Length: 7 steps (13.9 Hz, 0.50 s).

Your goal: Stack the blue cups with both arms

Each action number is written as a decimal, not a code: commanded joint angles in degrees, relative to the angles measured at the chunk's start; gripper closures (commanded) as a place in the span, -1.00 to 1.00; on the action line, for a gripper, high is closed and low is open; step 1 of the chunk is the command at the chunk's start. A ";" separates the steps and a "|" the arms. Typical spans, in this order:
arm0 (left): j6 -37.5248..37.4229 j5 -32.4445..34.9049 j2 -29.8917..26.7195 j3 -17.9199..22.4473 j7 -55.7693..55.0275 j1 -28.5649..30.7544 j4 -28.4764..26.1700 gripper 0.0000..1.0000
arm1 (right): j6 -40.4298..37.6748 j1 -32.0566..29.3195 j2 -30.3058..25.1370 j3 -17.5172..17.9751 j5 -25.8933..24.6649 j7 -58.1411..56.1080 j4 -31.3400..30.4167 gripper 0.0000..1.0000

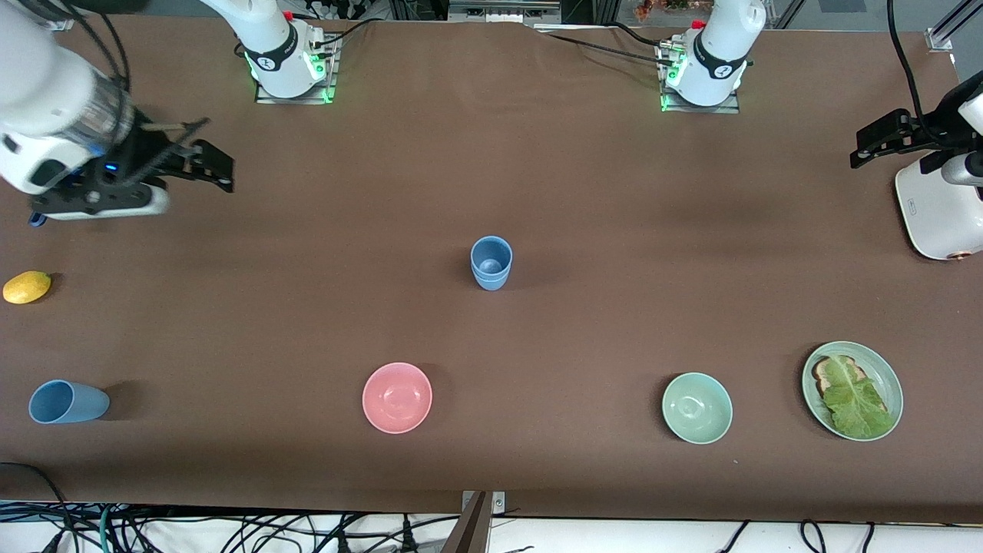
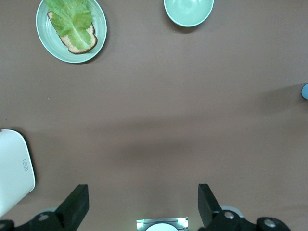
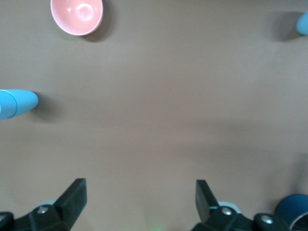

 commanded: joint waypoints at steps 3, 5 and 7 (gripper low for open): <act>-0.53 -1.19 -0.20 0.47 -0.07 -0.32 0.08 -1.00 | 0.58 -5.35 -4.76 1.09 -3.29 -7.22 -3.73 -1.00; -0.53 -1.19 -0.03 0.38 -0.07 -0.32 -0.01 -1.00 | 0.67 -6.41 -4.76 1.18 -3.29 -7.31 -4.17 -1.00; -0.53 -1.19 0.50 0.30 -0.07 -0.76 -0.01 -1.00 | 0.67 -6.85 -4.76 1.18 -3.11 -7.40 -4.87 -1.00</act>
